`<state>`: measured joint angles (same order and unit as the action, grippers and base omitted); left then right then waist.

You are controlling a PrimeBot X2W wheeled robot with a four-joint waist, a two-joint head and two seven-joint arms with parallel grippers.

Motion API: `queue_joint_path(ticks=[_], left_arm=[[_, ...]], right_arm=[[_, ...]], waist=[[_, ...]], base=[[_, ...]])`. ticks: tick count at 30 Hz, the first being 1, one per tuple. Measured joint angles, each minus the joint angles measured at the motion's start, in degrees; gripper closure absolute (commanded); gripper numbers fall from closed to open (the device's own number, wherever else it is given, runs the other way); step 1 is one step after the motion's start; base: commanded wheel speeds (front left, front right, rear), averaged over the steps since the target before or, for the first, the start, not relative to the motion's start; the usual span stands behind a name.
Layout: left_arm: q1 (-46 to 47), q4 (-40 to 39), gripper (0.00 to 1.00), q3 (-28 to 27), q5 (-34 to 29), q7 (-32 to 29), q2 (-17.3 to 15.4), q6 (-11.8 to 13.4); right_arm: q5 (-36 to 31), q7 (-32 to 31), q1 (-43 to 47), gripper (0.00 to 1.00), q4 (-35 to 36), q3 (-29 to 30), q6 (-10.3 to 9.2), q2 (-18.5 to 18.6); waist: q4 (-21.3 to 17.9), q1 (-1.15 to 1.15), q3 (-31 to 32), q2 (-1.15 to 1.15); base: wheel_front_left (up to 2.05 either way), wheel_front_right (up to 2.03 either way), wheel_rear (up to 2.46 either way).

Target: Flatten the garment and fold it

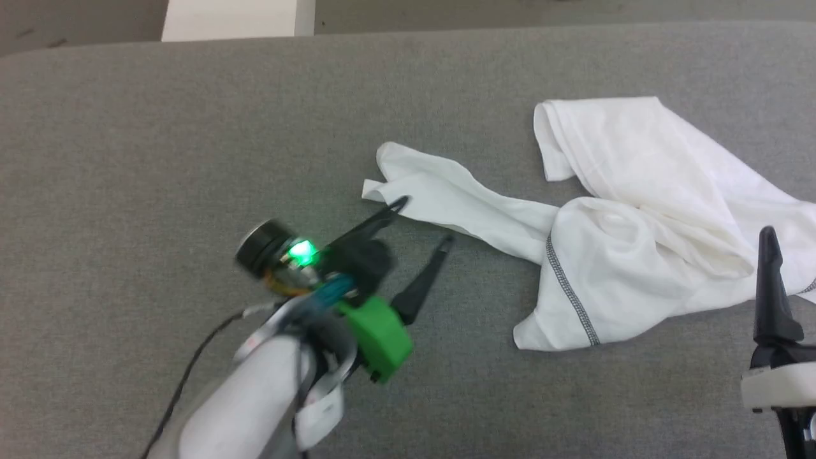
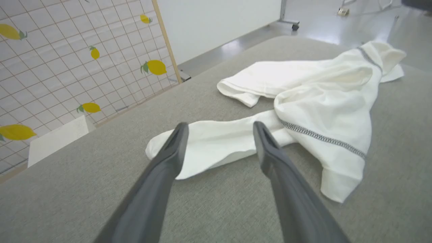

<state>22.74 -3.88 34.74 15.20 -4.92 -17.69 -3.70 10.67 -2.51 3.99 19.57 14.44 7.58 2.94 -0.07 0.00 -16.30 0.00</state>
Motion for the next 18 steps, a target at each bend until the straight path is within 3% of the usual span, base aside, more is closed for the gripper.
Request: queue_joint_path(ticks=[4,13,17,18], left_arm=[[10.2,5.5,0.0,6.8,-2.3,-5.9,-1.0,-3.1],[21.8,16.9,0.0,21.4,0.5,-10.2,-6.6,-3.6],[25.1,20.4,0.0,22.0,1.9,-7.6,-6.4,-3.8],[25.5,21.3,0.58,21.8,2.1,-6.7,-6.0,-3.8]], right_arm=[[0.1,-0.6,-2.0,0.0,1.0,-1.3,0.0,0.0],[1.5,0.1,-3.6,0.0,0.0,-2.7,0.0,0.0],[1.9,0.8,-4.4,0.0,-0.4,-2.7,0.0,0.0],[1.9,0.9,-4.4,0.0,-0.5,-2.7,0.0,0.0]], waist=[[-0.4,0.0,-2.6,0.0],[-2.5,0.0,-8.2,0.0],[-3.7,0.0,-10.0,0.0],[-4.0,0.0,-10.4,0.0]], base=[[0.0,0.0,0.0],[0.0,0.0,0.0],[0.0,0.0,0.0],[0.0,0.0,0.0]])
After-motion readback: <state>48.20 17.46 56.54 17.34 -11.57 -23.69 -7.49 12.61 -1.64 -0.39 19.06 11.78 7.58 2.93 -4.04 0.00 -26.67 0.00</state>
